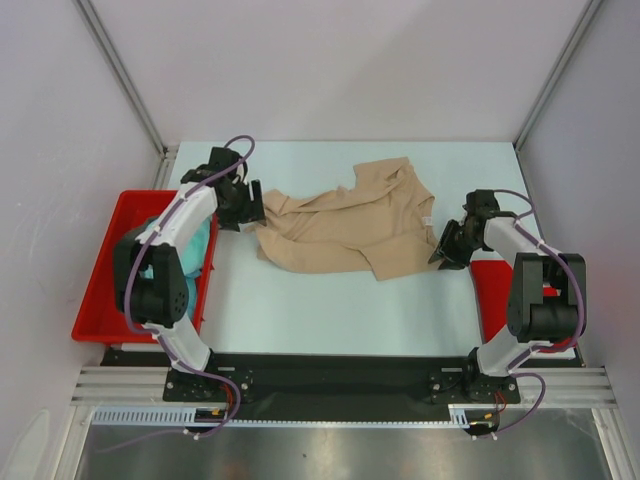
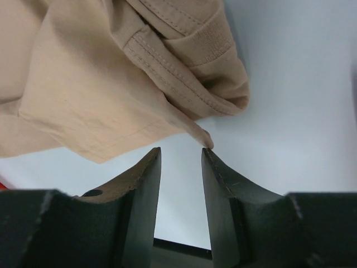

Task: Fold and stack the t-shirts
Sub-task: Flatten the tshirt out

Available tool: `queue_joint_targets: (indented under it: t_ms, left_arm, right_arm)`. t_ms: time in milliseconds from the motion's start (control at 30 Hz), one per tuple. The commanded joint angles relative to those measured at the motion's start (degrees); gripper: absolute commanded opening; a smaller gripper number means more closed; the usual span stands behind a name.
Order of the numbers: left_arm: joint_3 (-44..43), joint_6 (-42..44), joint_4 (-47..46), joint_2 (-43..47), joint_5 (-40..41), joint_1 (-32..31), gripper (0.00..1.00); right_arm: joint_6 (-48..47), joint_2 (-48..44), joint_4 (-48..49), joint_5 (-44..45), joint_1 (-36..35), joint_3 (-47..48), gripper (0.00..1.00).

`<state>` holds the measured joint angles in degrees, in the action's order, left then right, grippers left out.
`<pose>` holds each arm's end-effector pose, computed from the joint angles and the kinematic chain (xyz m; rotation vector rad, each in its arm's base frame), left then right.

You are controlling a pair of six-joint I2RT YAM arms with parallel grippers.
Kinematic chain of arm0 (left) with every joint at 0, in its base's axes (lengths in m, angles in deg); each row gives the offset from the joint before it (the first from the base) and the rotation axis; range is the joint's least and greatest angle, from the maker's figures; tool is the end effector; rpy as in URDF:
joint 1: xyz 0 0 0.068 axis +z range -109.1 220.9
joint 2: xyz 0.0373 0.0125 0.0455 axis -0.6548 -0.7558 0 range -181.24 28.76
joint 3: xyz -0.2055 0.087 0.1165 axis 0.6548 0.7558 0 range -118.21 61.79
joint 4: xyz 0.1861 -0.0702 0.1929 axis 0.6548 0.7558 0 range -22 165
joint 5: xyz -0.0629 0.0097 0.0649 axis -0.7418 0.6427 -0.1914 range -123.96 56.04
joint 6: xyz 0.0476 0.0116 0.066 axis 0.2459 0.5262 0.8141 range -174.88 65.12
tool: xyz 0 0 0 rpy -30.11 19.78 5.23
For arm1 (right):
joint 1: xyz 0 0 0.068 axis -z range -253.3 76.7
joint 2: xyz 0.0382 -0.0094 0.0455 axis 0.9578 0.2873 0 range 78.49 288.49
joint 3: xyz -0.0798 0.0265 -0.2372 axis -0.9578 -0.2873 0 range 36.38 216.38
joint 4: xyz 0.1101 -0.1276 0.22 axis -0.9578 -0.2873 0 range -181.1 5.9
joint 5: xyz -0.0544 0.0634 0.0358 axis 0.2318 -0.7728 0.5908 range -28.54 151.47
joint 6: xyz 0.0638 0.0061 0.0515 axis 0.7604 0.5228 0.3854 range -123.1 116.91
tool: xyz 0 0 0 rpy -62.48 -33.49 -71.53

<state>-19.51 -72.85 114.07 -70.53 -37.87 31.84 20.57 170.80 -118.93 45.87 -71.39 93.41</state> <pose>0.3844 -0.0663 0.1980 -0.1890 2.7008 -0.2353 0.3271 0.0083 0.1189 0.5570 2.7599 0.4717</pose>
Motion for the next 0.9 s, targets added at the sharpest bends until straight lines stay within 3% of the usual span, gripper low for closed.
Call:
queue_joint_targets:
  t_ms: [0,100,533,867]
  left_arm:
    - [-0.7,-0.7,0.3,3.5,-2.4,0.4,0.76]
    - [-1.7,-1.1,1.1,3.9,-2.3,0.4,0.74]
    - [-1.0,-0.9,3.1,5.3,-2.5,0.4,0.69]
    - [1.8,0.0,1.9,8.9,-2.9,2.0,0.6]
  right_arm:
    - [-1.6,-1.6,-0.2,3.2,-0.3,-0.6,0.41]
    - [-2.6,-1.7,-2.3,4.0,-0.3,-1.1,0.41]
    - [-6.5,-1.2,5.6,2.1,0.7,-3.2,0.44]
    - [-5.6,0.9,7.1,1.7,0.7,-2.1,0.33]
